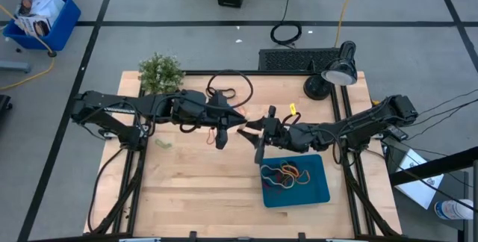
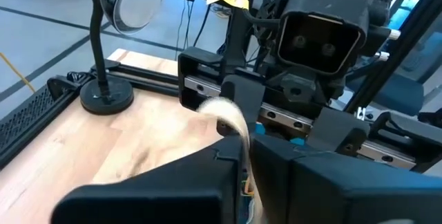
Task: Pick and place rubber bands into bin
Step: Put the light brown rubber bands into the blue bin
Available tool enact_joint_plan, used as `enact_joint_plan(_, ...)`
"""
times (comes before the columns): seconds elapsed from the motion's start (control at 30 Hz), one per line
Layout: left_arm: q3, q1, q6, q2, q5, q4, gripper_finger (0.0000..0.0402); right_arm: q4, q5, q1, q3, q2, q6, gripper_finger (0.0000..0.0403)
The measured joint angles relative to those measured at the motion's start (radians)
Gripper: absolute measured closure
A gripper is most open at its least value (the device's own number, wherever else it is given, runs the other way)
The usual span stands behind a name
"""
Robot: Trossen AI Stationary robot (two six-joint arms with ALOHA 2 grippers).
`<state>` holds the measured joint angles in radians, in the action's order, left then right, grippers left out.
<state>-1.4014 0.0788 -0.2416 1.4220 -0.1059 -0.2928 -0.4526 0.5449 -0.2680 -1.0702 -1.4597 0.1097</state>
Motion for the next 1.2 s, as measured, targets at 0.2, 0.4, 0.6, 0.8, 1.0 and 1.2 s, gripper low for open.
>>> enact_joint_plan(0.2,0.000,0.000,0.005,0.000,0.000,0.004,0.0360,0.000,0.000,0.000,0.000,0.000,-0.010,0.0359)
enact_joint_plan(0.4,0.000,0.000,0.038,0.000,0.000,0.005,0.0360,0.001,-0.030,-0.002,0.000,0.000,-0.044,0.0398)
enact_joint_plan(0.6,0.000,0.000,0.060,0.000,0.010,0.005,0.0357,0.017,-0.052,-0.002,0.000,0.000,-0.033,0.0399)
enact_joint_plan(0.8,0.000,0.000,0.057,0.000,0.027,0.005,0.0313,0.018,-0.052,-0.002,0.000,0.000,-0.036,0.0399)
enact_joint_plan(1.0,0.000,0.000,0.064,0.000,0.027,0.004,0.0251,0.019,-0.052,-0.002,0.000,0.000,-0.043,0.0399)
enact_joint_plan(1.2,0.002,0.000,0.053,-0.026,0.028,-0.049,0.0219,0.077,-0.051,-0.008,0.000,0.010,-0.043,0.0401)
